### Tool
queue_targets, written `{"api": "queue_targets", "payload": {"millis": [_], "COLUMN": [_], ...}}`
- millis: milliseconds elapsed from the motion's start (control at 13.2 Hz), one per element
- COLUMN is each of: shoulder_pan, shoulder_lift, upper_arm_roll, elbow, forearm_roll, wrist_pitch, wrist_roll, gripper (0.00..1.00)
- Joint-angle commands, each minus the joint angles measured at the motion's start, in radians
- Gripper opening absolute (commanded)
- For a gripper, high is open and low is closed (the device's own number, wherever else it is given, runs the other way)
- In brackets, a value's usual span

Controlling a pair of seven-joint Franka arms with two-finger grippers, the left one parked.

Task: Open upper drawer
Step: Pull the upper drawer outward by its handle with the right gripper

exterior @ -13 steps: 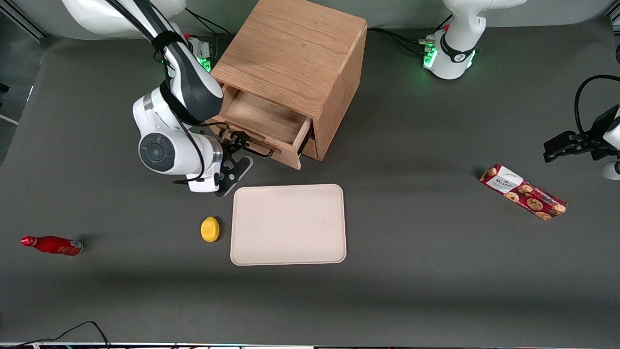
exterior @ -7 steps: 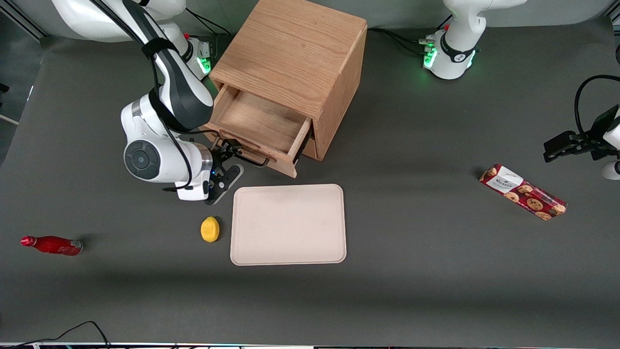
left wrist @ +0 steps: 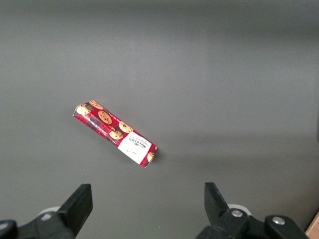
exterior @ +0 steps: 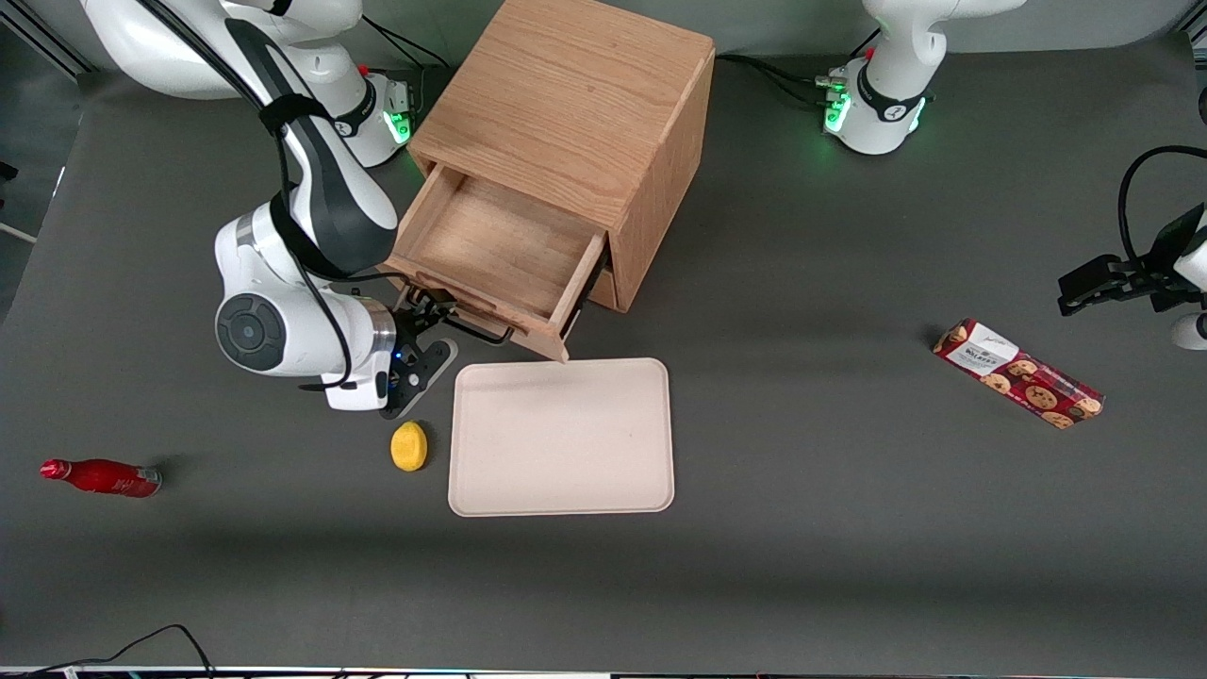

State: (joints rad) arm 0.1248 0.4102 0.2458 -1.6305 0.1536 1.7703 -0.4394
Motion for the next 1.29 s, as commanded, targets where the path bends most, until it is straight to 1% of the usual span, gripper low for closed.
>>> {"api": "queue_targets", "payload": {"millis": [0,304,684,836,1216], "shoulder_pan": [-0.021,-0.022,-0.048,-0.071,-0.088], "shoulder_lift": [0.032,0.062,0.075,0.087,0.119], "upper_arm_roll": [0.020,0.020,0.029,0.047,0.047], "elbow": [0.052,0.090,0.119,0.138,0.169], "forearm_roll": [-0.028,-0.028,-0.028,-0.042,-0.048], "wrist_pitch": [-0.003,-0.003,-0.003,-0.003,-0.003], "wrist_roll": [-0.022,-0.022,-0.022,-0.021,-0.022], "gripper": [1.00,1.00,1.00,1.00,1.00]}}
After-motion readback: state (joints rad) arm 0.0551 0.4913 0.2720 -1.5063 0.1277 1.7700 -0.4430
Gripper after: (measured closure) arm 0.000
